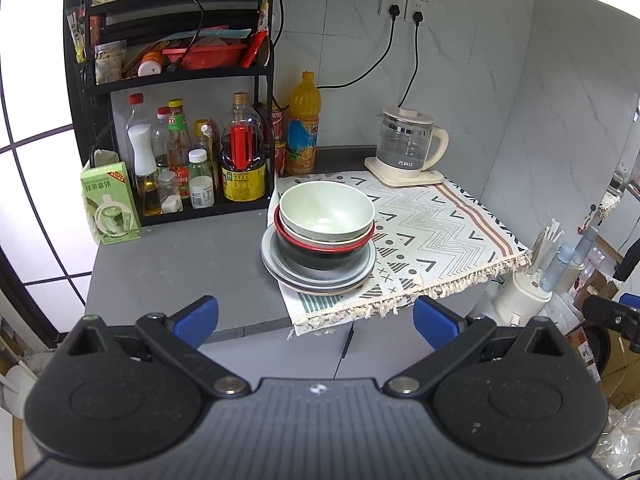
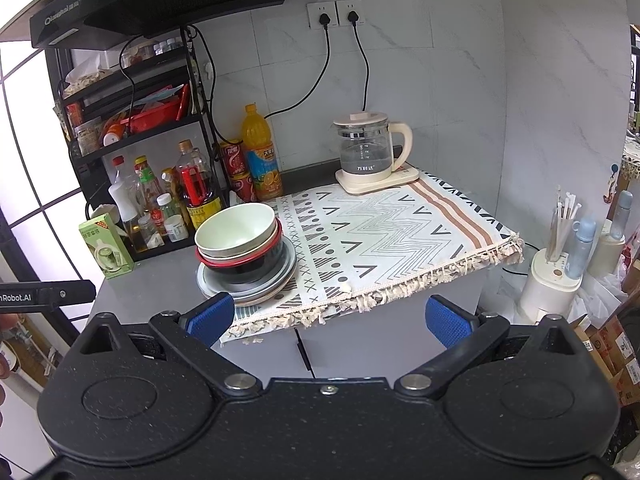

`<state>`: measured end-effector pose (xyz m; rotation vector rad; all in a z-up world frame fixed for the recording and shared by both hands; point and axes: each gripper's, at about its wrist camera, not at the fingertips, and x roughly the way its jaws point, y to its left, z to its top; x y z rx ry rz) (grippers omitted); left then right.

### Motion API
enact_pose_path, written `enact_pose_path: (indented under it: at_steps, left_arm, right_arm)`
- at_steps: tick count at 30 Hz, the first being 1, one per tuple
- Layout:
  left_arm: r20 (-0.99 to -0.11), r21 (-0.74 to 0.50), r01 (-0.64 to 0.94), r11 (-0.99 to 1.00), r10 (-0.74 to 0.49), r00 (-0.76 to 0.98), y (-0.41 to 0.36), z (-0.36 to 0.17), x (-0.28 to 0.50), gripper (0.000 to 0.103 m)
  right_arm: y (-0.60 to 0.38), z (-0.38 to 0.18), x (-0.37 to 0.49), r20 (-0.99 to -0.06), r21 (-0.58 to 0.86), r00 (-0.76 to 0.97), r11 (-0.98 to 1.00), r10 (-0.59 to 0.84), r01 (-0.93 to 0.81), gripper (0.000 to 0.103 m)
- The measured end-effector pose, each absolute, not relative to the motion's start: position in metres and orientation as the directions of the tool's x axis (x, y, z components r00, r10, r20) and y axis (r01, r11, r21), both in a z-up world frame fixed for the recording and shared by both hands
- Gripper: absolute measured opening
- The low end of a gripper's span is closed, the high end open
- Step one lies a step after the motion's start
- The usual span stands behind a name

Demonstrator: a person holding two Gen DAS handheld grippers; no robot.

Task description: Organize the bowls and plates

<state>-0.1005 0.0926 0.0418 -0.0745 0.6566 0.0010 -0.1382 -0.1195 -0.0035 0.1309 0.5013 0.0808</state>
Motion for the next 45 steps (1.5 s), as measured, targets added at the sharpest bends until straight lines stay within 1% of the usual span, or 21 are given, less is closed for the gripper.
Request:
enact_pose_path:
  at_steps: [24,45]
  left_arm:
    - [-0.608,-0.077,-0.011,0.997,-0.039,0.793,0.0904,0.0398,-0.0980,0.102]
    - [-0.627,-0.074,-0.003,0.997,-0.044,0.778,0.0955,0.0353,-0.0962,0.102]
  right_arm:
    - [-0.1202,-0.0052,-0.1322,-0.490,0.135,0.865,0.990,0.109,-0.048,0.103]
    - [-0.1178,-0.0077,-0.1290,-0.497,0.139,0.861,0.989,0.110,-0.046,0.103]
